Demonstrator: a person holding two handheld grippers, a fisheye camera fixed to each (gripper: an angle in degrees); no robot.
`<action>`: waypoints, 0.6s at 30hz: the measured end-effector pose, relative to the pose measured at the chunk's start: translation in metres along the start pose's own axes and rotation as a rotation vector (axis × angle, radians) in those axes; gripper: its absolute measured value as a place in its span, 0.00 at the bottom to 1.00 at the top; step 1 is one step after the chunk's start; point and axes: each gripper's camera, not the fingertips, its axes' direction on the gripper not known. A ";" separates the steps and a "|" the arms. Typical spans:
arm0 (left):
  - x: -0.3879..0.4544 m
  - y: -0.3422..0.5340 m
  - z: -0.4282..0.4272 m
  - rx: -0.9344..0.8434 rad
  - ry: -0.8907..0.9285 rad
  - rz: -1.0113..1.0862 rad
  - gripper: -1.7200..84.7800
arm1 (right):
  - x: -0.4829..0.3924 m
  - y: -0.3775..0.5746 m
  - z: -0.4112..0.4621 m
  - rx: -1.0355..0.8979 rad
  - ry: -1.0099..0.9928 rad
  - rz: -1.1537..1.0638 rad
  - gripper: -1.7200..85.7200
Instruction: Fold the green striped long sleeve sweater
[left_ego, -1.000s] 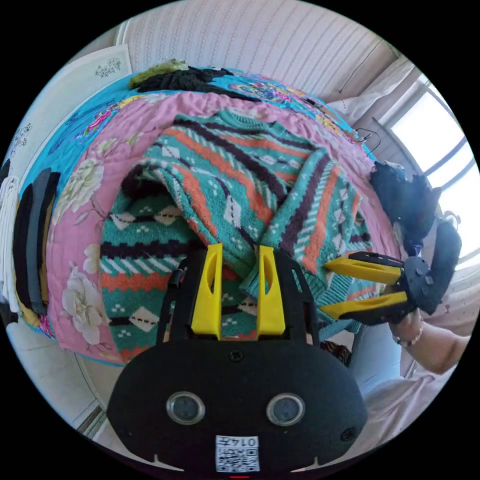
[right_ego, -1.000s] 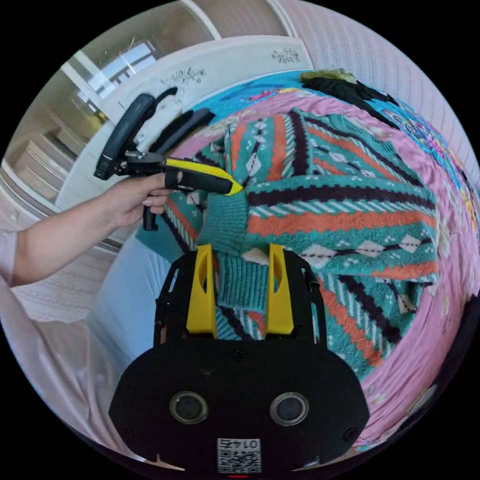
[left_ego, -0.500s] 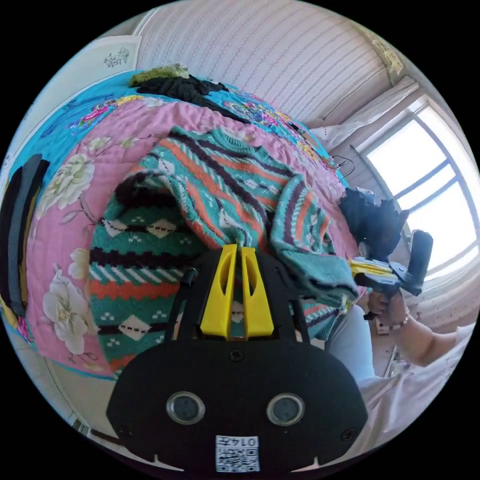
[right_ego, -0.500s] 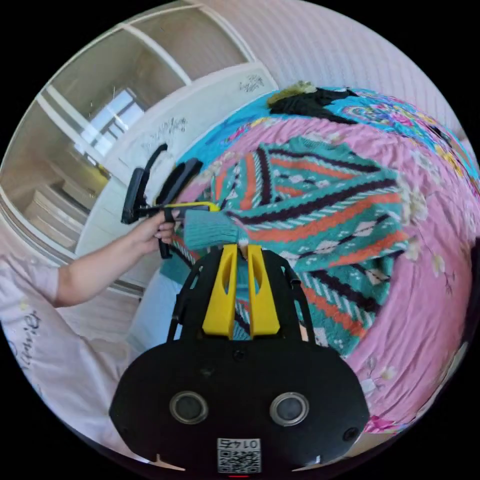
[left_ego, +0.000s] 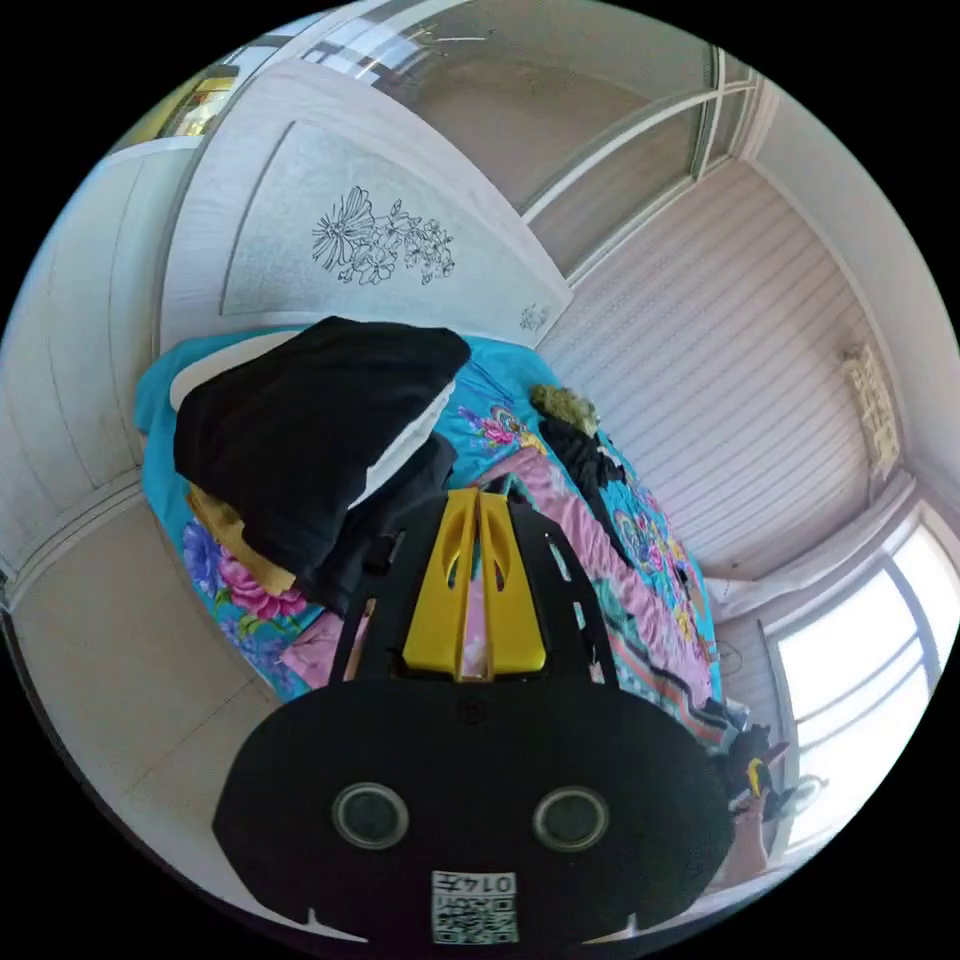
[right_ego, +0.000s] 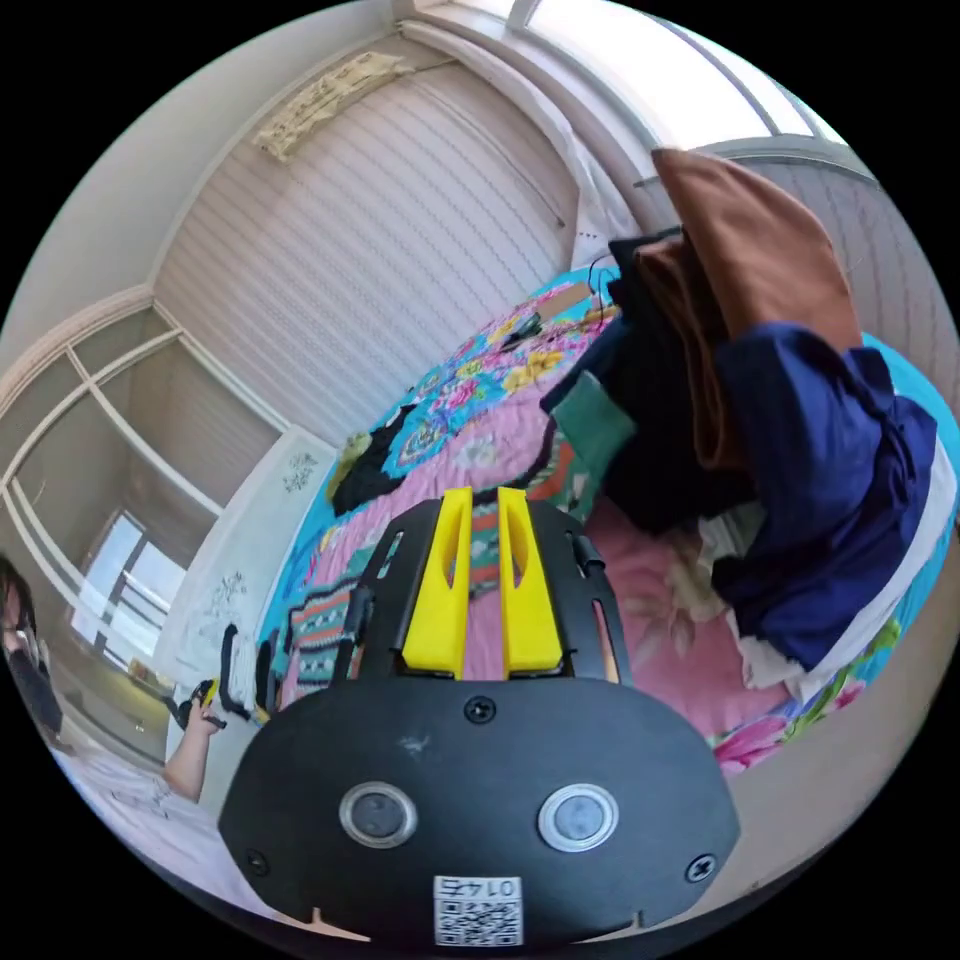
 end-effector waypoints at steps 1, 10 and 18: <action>-0.001 0.020 0.002 -0.066 -0.008 0.070 0.02 | 0.002 0.018 0.008 -0.064 0.002 -0.015 0.08; 0.021 0.228 0.097 -0.713 -0.059 0.418 0.15 | -0.040 0.202 0.127 -0.851 -0.082 -0.150 0.14; 0.069 0.279 0.141 -0.844 -0.293 0.786 0.05 | -0.044 0.202 0.134 -0.938 0.075 -0.274 0.02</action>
